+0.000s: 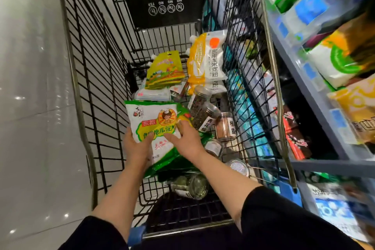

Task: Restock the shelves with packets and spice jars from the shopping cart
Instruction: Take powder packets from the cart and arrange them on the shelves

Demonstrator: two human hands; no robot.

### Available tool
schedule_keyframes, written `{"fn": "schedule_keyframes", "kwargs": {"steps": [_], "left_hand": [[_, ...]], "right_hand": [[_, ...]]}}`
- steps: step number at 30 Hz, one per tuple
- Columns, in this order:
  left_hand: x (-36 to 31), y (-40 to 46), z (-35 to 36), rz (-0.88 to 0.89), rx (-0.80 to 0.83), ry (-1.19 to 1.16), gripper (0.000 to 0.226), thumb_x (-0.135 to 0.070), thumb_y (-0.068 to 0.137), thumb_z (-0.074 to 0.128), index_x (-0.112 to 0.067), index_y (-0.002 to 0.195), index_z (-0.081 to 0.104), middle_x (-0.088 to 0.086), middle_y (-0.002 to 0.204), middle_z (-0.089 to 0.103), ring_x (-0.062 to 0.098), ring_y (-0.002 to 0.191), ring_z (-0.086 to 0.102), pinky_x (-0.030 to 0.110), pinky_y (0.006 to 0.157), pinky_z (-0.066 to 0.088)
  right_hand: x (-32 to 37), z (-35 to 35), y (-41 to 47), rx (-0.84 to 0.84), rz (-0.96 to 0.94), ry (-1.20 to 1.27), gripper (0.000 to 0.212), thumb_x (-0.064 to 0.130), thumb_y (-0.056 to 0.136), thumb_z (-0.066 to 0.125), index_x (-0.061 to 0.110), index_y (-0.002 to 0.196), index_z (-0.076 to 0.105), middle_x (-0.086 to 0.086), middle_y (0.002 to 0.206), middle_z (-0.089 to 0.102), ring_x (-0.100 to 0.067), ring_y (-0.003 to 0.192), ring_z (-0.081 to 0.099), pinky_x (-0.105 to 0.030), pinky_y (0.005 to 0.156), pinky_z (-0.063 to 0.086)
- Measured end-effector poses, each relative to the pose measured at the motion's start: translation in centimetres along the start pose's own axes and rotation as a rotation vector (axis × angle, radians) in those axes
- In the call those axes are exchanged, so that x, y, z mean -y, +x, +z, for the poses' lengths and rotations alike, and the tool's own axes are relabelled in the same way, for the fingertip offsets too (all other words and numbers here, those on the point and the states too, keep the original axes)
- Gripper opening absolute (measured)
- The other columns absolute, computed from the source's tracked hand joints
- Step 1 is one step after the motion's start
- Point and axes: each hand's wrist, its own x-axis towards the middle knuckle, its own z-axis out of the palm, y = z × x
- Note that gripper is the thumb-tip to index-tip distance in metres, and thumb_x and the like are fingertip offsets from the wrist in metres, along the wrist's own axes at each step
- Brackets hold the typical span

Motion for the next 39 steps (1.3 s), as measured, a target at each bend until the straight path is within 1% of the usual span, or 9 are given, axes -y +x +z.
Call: {"fn": "schedule_keyframes", "kwargs": {"steps": [6,12,21,27,31,32,34,36,39], "left_hand": [[-1.4,1.4,-1.9,0.282,-0.091,0.488,0.063,0.001,0.087,0.063,-0.022,0.143,0.043,0.0,0.121,0.064,0.022,0.106,0.061,0.038,0.09,0.05],[-0.2,0.5,-1.8,0.228,-0.17,0.787,0.064,-0.005,0.091,0.055,-0.029,0.147,0.035,0.007,0.124,0.064,0.034,0.104,0.061,0.037,0.077,0.045],[2.1,1.3,-2.1,0.092,-0.199,0.634,0.055,-0.003,0.091,0.059,-0.017,0.141,0.041,0.009,0.124,0.061,0.031,0.112,0.059,0.045,0.092,0.05],[3.8,1.3,-1.8,0.016,-0.166,0.451,0.061,-0.004,0.092,0.057,-0.03,0.142,0.034,0.0,0.126,0.06,0.027,0.112,0.061,0.053,0.093,0.051],[3.3,0.6,-1.1,0.028,-0.125,0.344,0.057,-0.003,0.093,0.053,-0.033,0.138,0.035,-0.002,0.126,0.059,0.024,0.11,0.061,0.051,0.093,0.052],[3.4,0.5,-1.0,0.032,-0.123,0.325,0.053,-0.004,0.093,0.053,-0.031,0.137,0.036,0.002,0.125,0.059,0.024,0.109,0.062,0.05,0.092,0.052],[3.3,0.0,-0.8,0.032,-0.123,0.249,0.049,-0.007,0.094,0.054,-0.027,0.135,0.04,0.006,0.124,0.06,0.022,0.108,0.062,0.049,0.092,0.052],[3.1,-0.2,-0.6,0.006,-0.115,0.172,0.047,-0.014,0.096,0.056,-0.029,0.137,0.039,0.003,0.124,0.061,0.02,0.11,0.061,0.044,0.095,0.05],[2.4,-0.3,-0.5,-0.081,-0.044,-0.143,0.044,-0.022,0.1,0.05,-0.024,0.142,0.036,0.01,0.13,0.06,0.022,0.112,0.061,0.045,0.101,0.046]], "right_hand": [[-2.9,-2.6,1.2,-0.109,0.167,-0.231,0.039,0.019,0.088,0.064,0.004,0.122,0.054,-0.015,0.116,0.062,-0.031,0.11,0.057,-0.032,0.086,0.044],[-4.6,-1.7,3.6,-0.101,0.111,-0.454,0.033,0.026,0.084,0.068,0.006,0.11,0.064,-0.012,0.111,0.059,-0.031,0.105,0.058,-0.033,0.079,0.045],[-4.9,-1.2,5.2,-0.029,-0.185,-1.066,0.023,-0.002,0.087,0.049,0.003,0.103,0.065,-0.015,0.101,0.067,-0.032,0.096,0.064,-0.038,0.073,0.051],[-4.5,-2.1,3.4,-0.238,-0.208,-0.878,0.015,0.012,0.094,0.047,0.01,0.094,0.062,-0.008,0.091,0.068,-0.032,0.084,0.064,-0.029,0.058,0.029],[-2.7,-1.0,1.0,-0.394,-0.429,-0.607,0.008,0.009,0.085,0.06,0.01,0.077,0.064,-0.007,0.067,0.064,-0.03,0.053,0.061,-0.026,0.043,0.036],[-2.3,-0.2,0.6,-0.362,-0.475,-0.561,0.015,0.015,0.088,0.052,0.01,0.08,0.065,-0.007,0.07,0.066,-0.03,0.057,0.062,-0.029,0.045,0.044],[-1.6,1.9,0.1,-0.175,-0.518,-0.546,0.024,0.018,0.09,0.044,0.008,0.096,0.065,-0.011,0.094,0.069,-0.032,0.089,0.065,-0.045,0.076,0.054],[-1.0,3.7,-0.7,0.001,-0.473,-0.501,0.027,0.009,0.093,0.048,0.005,0.117,0.06,-0.017,0.121,0.062,-0.033,0.126,0.049,-0.058,0.109,0.029],[-0.5,4.4,-1.0,0.026,-0.388,-0.469,0.032,0.012,0.097,0.047,0.011,0.128,0.055,-0.011,0.136,0.054,-0.026,0.136,0.037,-0.052,0.117,0.016]]}}
